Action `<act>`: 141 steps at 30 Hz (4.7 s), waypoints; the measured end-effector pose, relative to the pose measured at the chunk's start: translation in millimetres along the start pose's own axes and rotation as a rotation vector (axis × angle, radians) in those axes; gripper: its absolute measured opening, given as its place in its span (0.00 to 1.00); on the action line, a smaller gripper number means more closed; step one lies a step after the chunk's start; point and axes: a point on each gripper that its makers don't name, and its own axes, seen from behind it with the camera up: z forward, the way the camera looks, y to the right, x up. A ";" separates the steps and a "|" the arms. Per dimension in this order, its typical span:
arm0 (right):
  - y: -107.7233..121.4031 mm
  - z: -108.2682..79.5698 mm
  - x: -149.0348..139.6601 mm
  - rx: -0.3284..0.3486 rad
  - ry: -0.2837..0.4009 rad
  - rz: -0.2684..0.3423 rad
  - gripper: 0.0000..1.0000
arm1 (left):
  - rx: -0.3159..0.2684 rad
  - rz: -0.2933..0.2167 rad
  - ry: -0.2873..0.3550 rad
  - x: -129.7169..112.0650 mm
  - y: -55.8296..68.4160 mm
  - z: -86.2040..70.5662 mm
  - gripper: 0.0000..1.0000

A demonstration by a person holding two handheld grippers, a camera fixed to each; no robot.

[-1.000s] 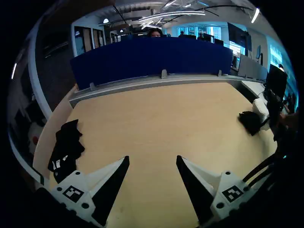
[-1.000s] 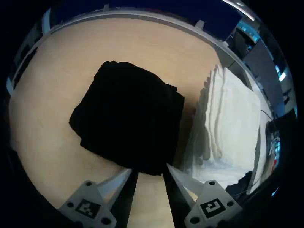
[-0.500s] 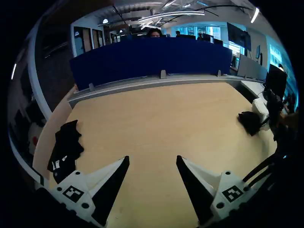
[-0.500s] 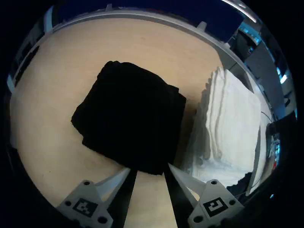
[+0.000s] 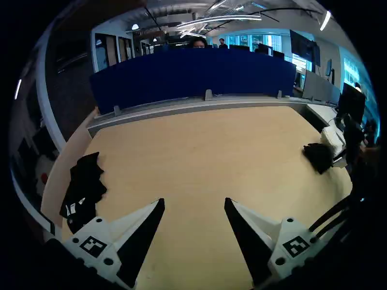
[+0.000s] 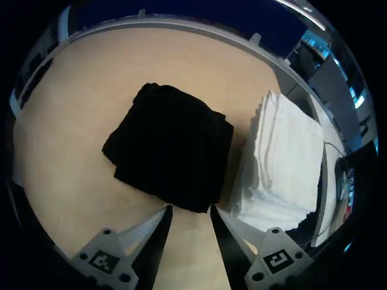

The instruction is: Fold towel

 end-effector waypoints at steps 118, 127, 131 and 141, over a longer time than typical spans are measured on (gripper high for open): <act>-202.5 -247.0 310.3 -0.113 1.125 0.352 1.00 | 0.179 -0.090 0.640 102.9 -126.7 16.3 0.91; -217.8 -240.3 312.9 -0.113 1.124 0.321 1.00 | 0.172 -0.090 0.649 72.8 -122.1 38.0 0.91; -224.1 -232.3 311.3 -0.113 1.128 0.319 1.00 | 0.175 -0.081 0.661 61.0 -122.3 47.6 0.91; -234.0 -213.7 304.5 -0.111 1.144 0.339 1.00 | 0.168 -0.090 0.677 25.6 -122.2 75.1 0.91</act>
